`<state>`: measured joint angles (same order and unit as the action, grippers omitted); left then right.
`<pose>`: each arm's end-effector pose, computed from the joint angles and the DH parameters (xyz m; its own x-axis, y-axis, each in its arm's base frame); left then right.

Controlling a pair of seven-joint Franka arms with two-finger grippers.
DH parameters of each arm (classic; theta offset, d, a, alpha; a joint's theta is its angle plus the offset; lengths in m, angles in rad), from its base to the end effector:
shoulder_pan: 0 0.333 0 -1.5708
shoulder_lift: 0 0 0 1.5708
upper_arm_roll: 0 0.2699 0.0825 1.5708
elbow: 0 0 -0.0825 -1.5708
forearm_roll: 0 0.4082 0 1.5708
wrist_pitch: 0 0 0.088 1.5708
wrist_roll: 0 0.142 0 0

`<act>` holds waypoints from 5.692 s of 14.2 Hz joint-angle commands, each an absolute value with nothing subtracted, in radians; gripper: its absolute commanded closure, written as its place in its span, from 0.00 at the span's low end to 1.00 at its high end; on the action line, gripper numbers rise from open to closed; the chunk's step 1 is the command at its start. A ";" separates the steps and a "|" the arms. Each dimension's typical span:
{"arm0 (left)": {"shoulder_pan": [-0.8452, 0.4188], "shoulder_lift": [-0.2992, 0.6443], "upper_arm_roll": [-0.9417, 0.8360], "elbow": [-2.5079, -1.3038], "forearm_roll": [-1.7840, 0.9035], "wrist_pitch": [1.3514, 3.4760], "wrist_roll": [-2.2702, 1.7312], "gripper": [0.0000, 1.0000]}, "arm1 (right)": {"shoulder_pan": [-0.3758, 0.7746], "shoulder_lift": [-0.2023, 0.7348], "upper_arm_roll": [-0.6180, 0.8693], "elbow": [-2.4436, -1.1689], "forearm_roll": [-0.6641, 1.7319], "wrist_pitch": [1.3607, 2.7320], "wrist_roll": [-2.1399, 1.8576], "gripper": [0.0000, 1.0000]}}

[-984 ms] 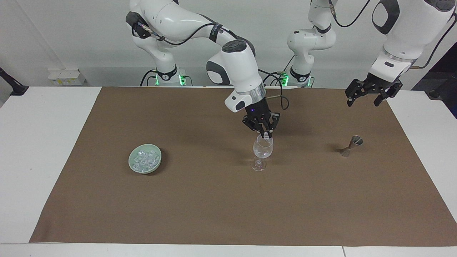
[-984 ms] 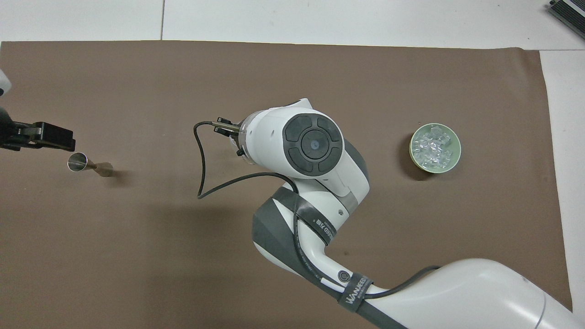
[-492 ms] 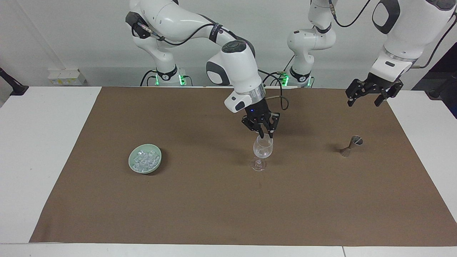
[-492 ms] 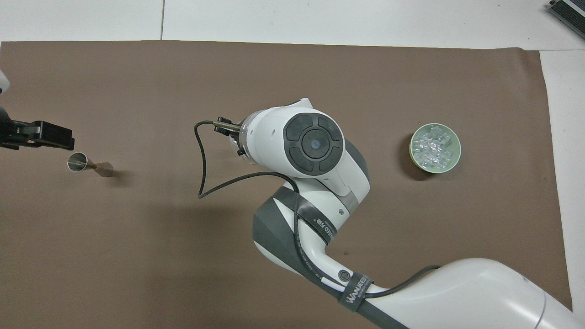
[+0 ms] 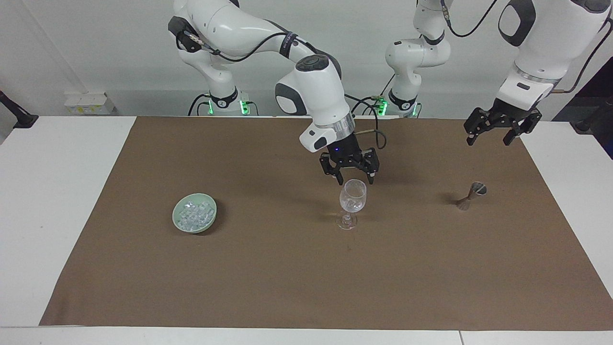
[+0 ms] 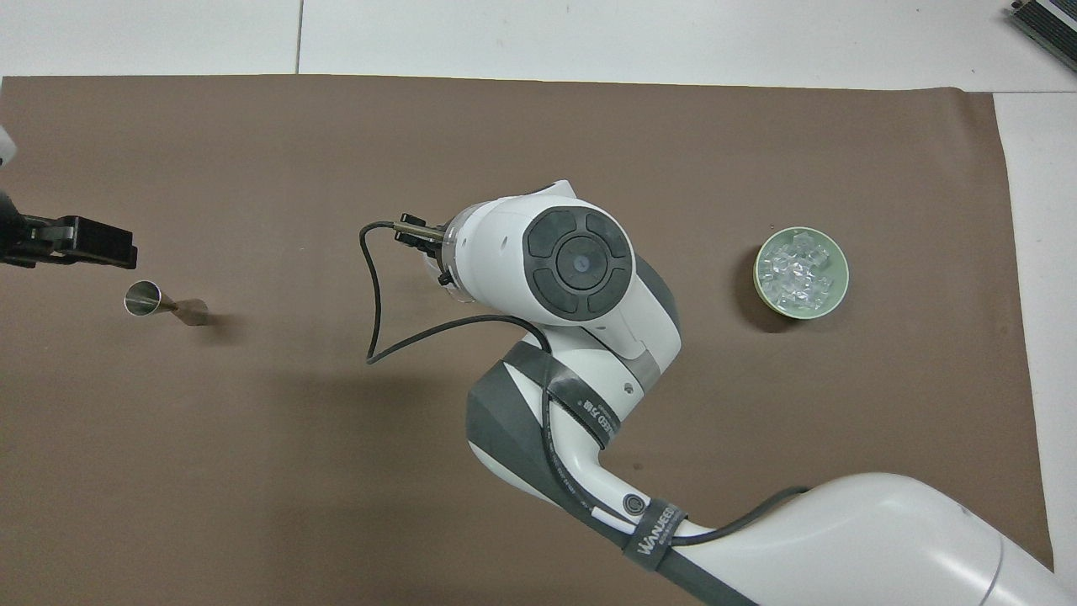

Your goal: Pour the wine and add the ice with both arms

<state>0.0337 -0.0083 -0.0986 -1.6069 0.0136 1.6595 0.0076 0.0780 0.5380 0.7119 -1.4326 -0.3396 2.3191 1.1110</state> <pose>0.5860 -0.0364 0.5383 0.9954 -0.0736 0.0607 -0.0728 -0.9972 -0.0149 0.5904 0.4548 0.4133 0.9226 -0.3348 0.1915 -0.2314 -0.8778 -0.4195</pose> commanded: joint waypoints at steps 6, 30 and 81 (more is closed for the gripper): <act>0.026 0.006 -0.095 -1.586 0.037 1.667 0.006 0.00 | 0.057 0.348 0.490 -1.439 -0.396 2.166 0.972 0.00; 0.020 0.006 -0.097 -1.586 0.048 1.690 0.006 0.00 | 0.055 -0.049 -0.115 -1.585 0.011 1.582 0.110 0.00; 0.023 0.006 -0.098 -1.586 0.064 1.709 -0.002 0.00 | 0.025 -0.071 -0.127 -1.617 0.011 1.580 0.060 0.00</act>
<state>0.0318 -0.0030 -0.1022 -1.6026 0.0395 1.7038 0.0075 0.0280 -0.0514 -0.1244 -1.5952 -0.0127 1.5680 0.0801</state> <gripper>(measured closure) 0.000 0.000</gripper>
